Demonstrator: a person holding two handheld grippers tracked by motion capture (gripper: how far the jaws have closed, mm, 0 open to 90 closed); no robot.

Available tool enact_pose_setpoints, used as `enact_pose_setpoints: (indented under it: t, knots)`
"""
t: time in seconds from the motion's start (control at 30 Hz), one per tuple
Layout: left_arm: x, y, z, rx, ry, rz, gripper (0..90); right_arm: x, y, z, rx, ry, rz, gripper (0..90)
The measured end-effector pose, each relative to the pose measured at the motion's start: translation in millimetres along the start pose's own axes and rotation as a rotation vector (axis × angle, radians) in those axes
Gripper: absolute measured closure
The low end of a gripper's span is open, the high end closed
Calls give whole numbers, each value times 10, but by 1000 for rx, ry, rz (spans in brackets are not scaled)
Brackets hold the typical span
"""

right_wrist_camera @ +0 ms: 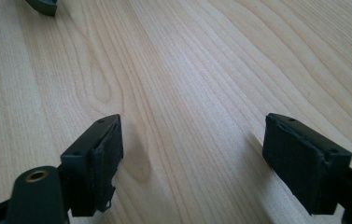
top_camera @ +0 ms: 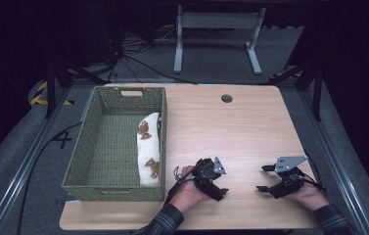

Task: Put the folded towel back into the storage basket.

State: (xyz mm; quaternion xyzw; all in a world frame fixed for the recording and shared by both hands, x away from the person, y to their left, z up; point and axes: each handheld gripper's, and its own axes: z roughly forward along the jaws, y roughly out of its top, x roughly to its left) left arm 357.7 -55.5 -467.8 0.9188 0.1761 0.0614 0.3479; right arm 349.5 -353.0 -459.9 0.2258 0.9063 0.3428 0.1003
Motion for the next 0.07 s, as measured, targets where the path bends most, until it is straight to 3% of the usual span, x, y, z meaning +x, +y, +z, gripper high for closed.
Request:
enact_pose_setpoints:
  t: [0.07]
  knots:
    - [0, -12, 3, -6, -6, 4, 99, 1, -5, 4, -3, -7, -1, 184]
